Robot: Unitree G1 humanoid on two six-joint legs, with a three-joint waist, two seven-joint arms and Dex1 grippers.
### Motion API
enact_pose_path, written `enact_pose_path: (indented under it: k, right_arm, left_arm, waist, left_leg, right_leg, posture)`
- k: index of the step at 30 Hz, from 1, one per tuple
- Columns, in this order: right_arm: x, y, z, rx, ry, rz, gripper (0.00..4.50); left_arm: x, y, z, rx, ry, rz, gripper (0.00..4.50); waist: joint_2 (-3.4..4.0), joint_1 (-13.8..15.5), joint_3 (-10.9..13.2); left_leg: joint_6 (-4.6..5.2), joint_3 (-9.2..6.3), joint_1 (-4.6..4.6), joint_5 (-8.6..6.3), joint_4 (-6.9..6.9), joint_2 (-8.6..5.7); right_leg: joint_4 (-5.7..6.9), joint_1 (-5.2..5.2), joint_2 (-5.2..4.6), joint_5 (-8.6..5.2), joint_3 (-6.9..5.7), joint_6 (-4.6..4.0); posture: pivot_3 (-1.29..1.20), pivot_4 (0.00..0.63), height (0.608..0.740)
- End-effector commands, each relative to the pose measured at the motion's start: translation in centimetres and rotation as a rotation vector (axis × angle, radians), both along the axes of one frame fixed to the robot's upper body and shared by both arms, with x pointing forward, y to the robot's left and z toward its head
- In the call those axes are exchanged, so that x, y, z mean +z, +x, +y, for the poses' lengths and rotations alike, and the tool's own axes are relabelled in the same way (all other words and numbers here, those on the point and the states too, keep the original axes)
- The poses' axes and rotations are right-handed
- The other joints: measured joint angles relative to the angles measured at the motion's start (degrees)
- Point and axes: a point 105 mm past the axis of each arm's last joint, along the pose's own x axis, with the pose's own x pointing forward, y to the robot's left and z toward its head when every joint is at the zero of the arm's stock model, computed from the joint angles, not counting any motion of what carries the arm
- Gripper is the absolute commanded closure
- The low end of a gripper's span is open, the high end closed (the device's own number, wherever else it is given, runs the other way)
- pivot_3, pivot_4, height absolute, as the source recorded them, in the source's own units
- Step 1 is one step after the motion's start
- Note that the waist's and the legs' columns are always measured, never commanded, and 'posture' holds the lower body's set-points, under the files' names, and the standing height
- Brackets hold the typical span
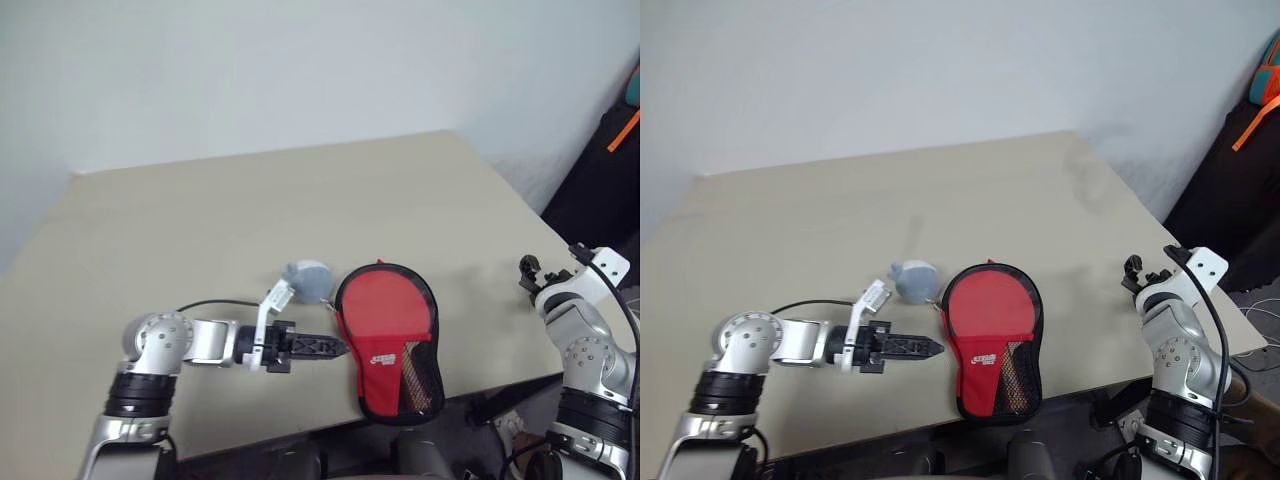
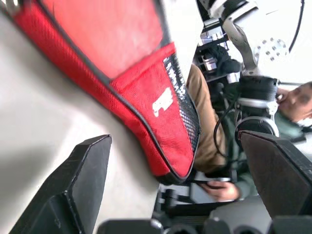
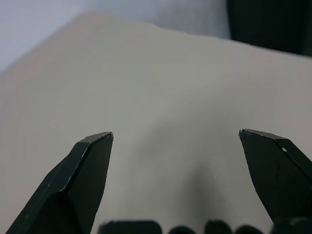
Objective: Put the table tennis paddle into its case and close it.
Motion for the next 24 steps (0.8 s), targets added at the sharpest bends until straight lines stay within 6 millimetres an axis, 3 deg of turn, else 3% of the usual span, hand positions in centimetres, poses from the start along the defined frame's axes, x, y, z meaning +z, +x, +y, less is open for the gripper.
enact_pose_path:
  k: [1, 4, 8, 12, 15, 21, 24]
  right_arm:
    - [4.1, 1.1, 2.3, 0.151, -0.036, -0.143, 0.00]
    - [4.6, 1.6, 4.2, 0.250, -0.063, -0.159, 0.00]
    - [4.5, 2.4, 5.5, 0.288, -0.086, -0.153, 0.00]
    - [4.7, 2.9, 6.3, 0.310, -0.096, -0.160, 0.00]
    - [4.7, 3.3, 7.1, 0.345, -0.114, -0.157, 0.00]
    - [6.5, 5.6, 10.0, 0.482, -0.092, -0.210, 0.00]
    - [7.4, 6.7, 12.5, 0.591, -0.050, -0.235, 0.00]
  left_arm:
    - [2.5, 1.8, -1.4, 0.022, -0.082, -0.223, 0.02]
    - [2.2, 2.6, -3.1, 0.020, -0.042, -0.387, 0.02]
    - [0.2, 4.4, -5.4, 0.104, 0.052, -0.609, 0.02]
    - [-2.5, 4.6, -7.2, 0.053, 0.142, -0.762, 0.02]
    - [-3.2, 4.6, -7.2, 0.048, 0.153, -0.790, 0.02]
    - [-6.4, 3.9, -4.9, -0.019, 0.282, -0.893, 0.02]
    - [-7.9, 2.5, -4.3, -0.065, 0.320, -0.884, 0.02]
  waist:
    - [-0.01, 0.04, 0.00]
    - [-0.05, 0.00, -0.01]
    - [-0.05, 0.04, -0.01]
    - [-0.05, 0.13, -0.01]
    - [-0.05, 0.03, -0.01]
    - [0.01, -0.03, -0.04]
    - [-0.01, -0.05, -0.05]
  left_leg:
    - [0.00, 0.00, -0.01, 0.01, 0.02, 0.00]
    - [0.01, -0.02, 0.00, 0.02, 0.03, 0.01]
    - [0.01, 0.00, 0.00, 0.02, 0.00, 0.00]
    - [0.02, 0.00, 0.00, 0.02, 0.00, -0.01]
    - [0.04, 0.01, -0.01, 0.03, 0.03, -0.01]
    - [0.06, 0.01, 0.09, 0.04, -0.01, 0.01]
    - [0.07, 0.01, 0.20, 0.04, -0.01, 0.00]
  right_leg:
    - [-0.01, 0.00, 0.00, 0.00, 0.00, 0.00]
    - [-0.03, 0.05, 0.01, 0.00, -0.03, 0.01]
    - [-0.07, 0.06, 0.00, 0.01, 0.01, 0.00]
    - [-0.08, 0.06, 0.00, 0.15, 0.01, -0.21]
    - [-0.07, 0.06, 0.00, 0.02, 0.01, -0.01]
    - [-0.02, 0.07, 0.02, 0.03, 0.01, 0.00]
    - [-0.05, 0.22, 0.01, 0.03, 0.01, 0.00]
  posture:
    - [0.00, 0.000, 0.740]
    - [0.00, 0.000, 0.740]
    - [0.00, 0.000, 0.740]
    - [0.00, 0.000, 0.740]
    - [0.00, 0.000, 0.740]
    - [0.00, 0.000, 0.740]
    - [0.00, 0.000, 0.740]
